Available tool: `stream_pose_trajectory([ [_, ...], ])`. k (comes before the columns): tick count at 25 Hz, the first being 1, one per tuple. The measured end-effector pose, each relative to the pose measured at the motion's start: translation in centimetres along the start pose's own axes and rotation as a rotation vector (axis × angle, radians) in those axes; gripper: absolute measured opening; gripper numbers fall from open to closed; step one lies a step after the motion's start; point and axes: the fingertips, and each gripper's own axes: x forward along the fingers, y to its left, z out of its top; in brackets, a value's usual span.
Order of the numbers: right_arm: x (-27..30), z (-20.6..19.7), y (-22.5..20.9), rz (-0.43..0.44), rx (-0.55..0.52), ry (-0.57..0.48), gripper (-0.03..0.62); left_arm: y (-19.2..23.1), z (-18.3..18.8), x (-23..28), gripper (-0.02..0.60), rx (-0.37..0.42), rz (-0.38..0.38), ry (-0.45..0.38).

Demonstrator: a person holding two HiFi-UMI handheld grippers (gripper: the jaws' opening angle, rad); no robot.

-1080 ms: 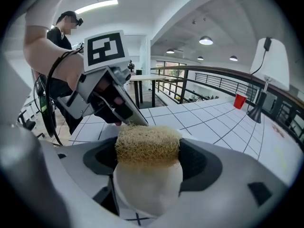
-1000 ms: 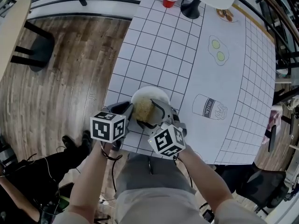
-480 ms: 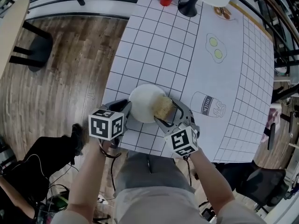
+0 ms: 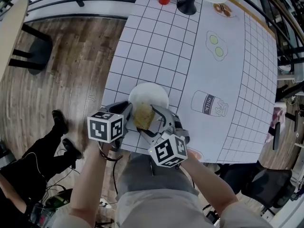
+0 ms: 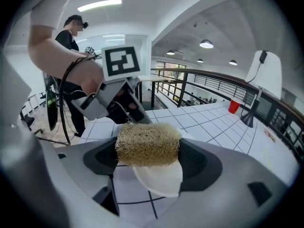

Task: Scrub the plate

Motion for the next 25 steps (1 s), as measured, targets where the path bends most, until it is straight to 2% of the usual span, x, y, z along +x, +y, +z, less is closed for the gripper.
stream_pose_trajectory([
  [2, 1.2, -0.6, 0.7, 0.008, -0.03, 0.034, 0.373, -0.1, 0.0, 0.1, 0.067, -0.023, -0.01, -0.008],
  [6, 2.6, -1.2, 1.2, 0.04, -0.007, 0.034, 0.373, 0.0, 0.1, 0.2, 0.067, -0.022, -0.007, -0.002],
  [12, 1.9, -2.5, 0.6, 0.037, -0.008, 0.047, 0.373, 0.5, -0.1, 0.2, 0.067, -0.036, 0.003, -0.004],
  [16, 0.8, -3.8, -0.5, 0.015, 0.014, 0.062, 0.373, 0.6, -0.3, 0.1, 0.067, -0.042, 0.002, -0.006],
  [21, -0.5, -5.2, -2.6, -0.04, 0.095, 0.062, 0.373, 0.5, -0.2, 0.1, 0.067, -0.033, 0.005, -0.008],
  [25, -1.7, -6.2, -4.0, -0.081, 0.091, 0.08, 0.373, 0.6, -0.2, 0.1, 0.067, -0.038, 0.001, -0.011],
])
